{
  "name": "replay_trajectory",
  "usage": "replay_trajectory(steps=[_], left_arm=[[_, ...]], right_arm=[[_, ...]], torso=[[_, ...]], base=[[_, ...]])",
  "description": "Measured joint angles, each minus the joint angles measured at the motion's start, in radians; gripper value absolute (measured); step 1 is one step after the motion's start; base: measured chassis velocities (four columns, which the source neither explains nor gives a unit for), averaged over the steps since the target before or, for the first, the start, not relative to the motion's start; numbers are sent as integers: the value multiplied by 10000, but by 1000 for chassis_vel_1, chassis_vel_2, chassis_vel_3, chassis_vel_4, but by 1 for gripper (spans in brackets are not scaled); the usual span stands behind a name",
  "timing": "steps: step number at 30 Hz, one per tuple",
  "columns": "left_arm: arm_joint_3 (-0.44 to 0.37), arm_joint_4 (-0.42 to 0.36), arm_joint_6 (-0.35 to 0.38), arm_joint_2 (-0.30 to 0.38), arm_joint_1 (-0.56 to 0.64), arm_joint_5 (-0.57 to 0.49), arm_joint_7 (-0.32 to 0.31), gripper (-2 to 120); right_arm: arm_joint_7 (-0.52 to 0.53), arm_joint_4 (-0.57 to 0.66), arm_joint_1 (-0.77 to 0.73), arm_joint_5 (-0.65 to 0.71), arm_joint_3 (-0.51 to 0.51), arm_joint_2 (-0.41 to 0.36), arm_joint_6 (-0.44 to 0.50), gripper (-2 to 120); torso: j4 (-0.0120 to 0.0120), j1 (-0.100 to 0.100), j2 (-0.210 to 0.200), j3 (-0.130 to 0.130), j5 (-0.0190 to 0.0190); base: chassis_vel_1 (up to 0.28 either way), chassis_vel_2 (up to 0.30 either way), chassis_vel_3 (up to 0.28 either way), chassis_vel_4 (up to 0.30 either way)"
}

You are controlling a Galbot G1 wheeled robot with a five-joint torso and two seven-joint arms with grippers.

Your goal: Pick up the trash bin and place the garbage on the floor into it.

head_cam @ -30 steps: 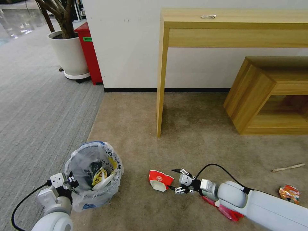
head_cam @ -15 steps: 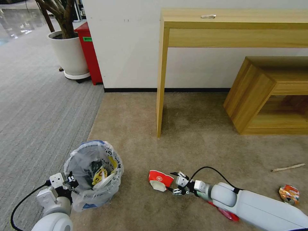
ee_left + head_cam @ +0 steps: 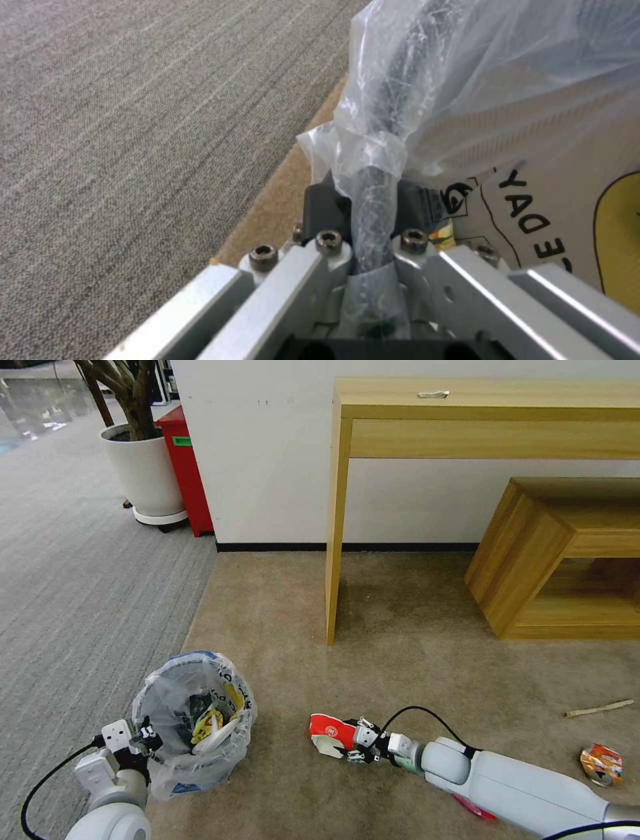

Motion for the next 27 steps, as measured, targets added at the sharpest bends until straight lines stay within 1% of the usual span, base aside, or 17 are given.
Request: replay_trajectory(steps=[27], left_arm=[[-29,-310,-1,-28,235,-26,-4,0]], right_arm=[[-127,-1543,120,-140,-194,807,378,62]], torso=[[0,0,0,0,0]], base=[[0,0,0,0]])
